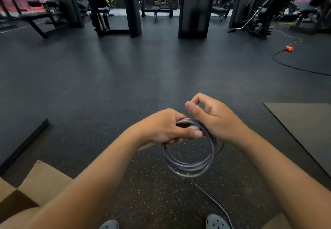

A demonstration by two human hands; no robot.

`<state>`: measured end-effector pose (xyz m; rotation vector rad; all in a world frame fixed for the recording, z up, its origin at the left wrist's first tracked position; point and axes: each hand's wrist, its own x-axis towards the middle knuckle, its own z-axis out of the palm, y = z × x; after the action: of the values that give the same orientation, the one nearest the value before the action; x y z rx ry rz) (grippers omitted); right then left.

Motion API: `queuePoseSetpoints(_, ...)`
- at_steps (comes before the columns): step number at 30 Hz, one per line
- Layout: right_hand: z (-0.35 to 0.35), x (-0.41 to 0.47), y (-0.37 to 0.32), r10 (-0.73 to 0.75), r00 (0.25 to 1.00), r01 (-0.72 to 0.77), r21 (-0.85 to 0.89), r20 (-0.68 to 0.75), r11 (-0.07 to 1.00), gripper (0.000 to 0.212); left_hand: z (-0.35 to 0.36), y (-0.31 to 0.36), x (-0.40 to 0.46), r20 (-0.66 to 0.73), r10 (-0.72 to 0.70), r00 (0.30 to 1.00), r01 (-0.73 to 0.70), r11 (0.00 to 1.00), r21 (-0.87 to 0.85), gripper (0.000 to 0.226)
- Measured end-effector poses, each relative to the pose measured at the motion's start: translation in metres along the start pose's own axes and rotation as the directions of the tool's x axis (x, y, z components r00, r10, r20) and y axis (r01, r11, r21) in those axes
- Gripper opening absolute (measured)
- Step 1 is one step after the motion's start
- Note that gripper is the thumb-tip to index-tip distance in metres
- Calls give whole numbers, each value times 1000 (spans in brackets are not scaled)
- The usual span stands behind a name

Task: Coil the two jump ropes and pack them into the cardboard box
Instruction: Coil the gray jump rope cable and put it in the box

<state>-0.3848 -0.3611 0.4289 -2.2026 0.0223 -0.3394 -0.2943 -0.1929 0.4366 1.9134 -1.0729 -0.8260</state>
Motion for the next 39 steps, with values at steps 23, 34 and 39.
queuePoseSetpoints(23, -40, 3, 27, 270, 962, -206, 728, 30, 654, 26, -20, -9, 20, -560, -221, 798, -419, 465, -780, 30)
queuePoseSetpoints(34, 7, 2, 21, 290, 954, -297, 380, 77, 876, 70, 3, -1, 24, -609, -384, 694, -561, 241, -792, 31)
queuePoseSetpoints(39, 71, -9, -11, 288, 953, -187, 573, -90, 798, 53, 36, 4, 28, -597, -471, 649, -567, 224, -792, 36)
